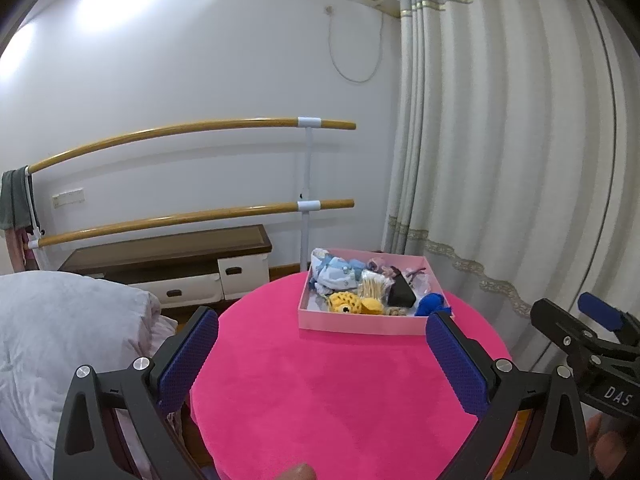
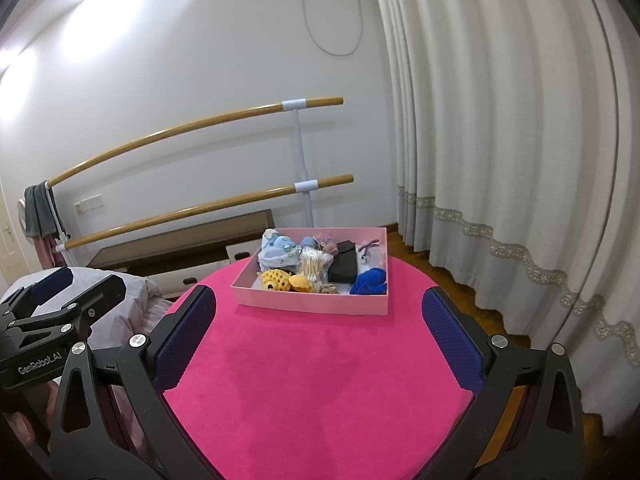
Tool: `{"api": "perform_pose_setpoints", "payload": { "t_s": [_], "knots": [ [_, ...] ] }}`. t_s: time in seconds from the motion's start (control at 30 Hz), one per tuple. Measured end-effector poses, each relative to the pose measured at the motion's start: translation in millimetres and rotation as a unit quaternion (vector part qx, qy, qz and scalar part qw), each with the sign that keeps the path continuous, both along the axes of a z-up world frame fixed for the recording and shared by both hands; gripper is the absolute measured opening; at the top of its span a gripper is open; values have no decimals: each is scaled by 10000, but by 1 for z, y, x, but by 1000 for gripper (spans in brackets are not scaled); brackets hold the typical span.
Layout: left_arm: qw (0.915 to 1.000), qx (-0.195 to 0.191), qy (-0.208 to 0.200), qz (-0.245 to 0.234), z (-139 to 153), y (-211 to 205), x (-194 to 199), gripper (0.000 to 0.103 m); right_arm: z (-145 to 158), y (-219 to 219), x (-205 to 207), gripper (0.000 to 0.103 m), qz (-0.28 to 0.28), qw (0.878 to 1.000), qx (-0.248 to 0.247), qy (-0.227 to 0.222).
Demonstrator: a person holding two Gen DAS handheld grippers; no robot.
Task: Organize soft objects
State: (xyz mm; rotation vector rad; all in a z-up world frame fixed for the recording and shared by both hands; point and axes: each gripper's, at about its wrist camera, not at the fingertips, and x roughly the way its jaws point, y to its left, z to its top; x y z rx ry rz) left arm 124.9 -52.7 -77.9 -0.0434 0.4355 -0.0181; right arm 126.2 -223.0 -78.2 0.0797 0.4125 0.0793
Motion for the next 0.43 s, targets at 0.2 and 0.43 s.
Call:
{"api": "perform_pose_setpoints", "payload": {
  "t_s": [0.2,0.43],
  "knots": [
    [10000,3,-35,0,0,-3,-2,103,1,1,0,103,13,10000,-17,-14],
    [9999,-108,-78,17,1,0,0,103,2,1,3,103,39,10000,-9,-2]
  ]
}}
